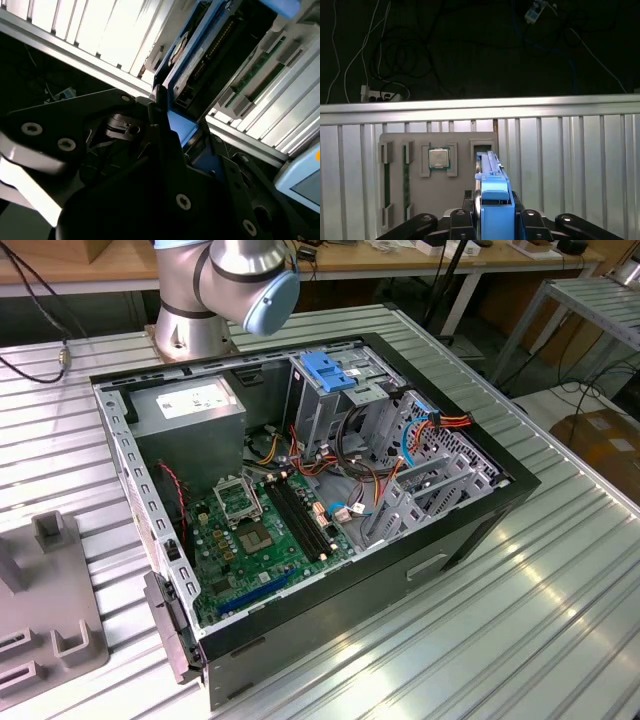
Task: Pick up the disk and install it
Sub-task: 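Pick up the disk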
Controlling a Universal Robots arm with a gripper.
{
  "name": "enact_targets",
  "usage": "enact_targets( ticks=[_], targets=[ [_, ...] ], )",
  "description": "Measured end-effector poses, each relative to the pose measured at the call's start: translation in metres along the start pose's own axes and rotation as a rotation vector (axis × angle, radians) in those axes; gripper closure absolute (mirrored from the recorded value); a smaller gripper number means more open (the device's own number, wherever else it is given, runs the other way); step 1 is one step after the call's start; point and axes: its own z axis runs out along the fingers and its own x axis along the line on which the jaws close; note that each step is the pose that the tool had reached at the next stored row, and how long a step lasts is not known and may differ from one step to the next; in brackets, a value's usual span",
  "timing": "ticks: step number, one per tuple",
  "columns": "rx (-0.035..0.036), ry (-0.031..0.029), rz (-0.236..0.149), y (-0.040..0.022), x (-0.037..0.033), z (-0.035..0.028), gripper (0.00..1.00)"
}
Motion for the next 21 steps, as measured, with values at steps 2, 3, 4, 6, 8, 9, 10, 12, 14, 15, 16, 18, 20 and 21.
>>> enact_targets(
  ticks=[2, 3, 4, 6, 8, 9, 10, 12, 14, 15, 16, 18, 20, 21],
  targets=[
    [-0.0001, 0.0, 0.0, -0.0001, -0.0003, -0.0246, 0.63],
    [-0.0001, 0.0, 0.0, -0.0001, -0.0004, -0.0309, 0.63],
    [-0.0001, 0.0001, 0.0, -0.0001, -0.0006, -0.0412, 0.63],
    [0.0, 0.0, 0.0, -0.0001, -0.0006, -0.0452, 0.63],
    [0.0, 0.0, 0.0, -0.0002, -0.0007, -0.0495, 0.63],
    [0.0, 0.0, 0.0, -0.0001, -0.0007, -0.0508, 0.63],
    [0.0, 0.0, 0.0, -0.0002, -0.0007, -0.0524, 0.63],
    [-0.0001, 0.0001, 0.0, -0.0002, -0.0008, -0.0563, 0.63],
    [0.0, 0.0, 0.0, -0.0002, -0.0009, -0.062, 0.63],
    [-0.0001, 0.0, 0.0, -0.0002, -0.0009, -0.0669, 0.63],
    [0.0, 0.0, 0.0, -0.0002, -0.001, -0.0703, 0.63],
    [0.0, 0.0, 0.0, -0.0003, -0.0011, -0.0761, 0.63],
    [0.0, 0.0, 0.0, -0.0003, -0.0012, -0.0835, 0.63],
    [0.0001, 0.0, 0.0, -0.0003, -0.0012, -0.0871, 0.63]
  ],
)
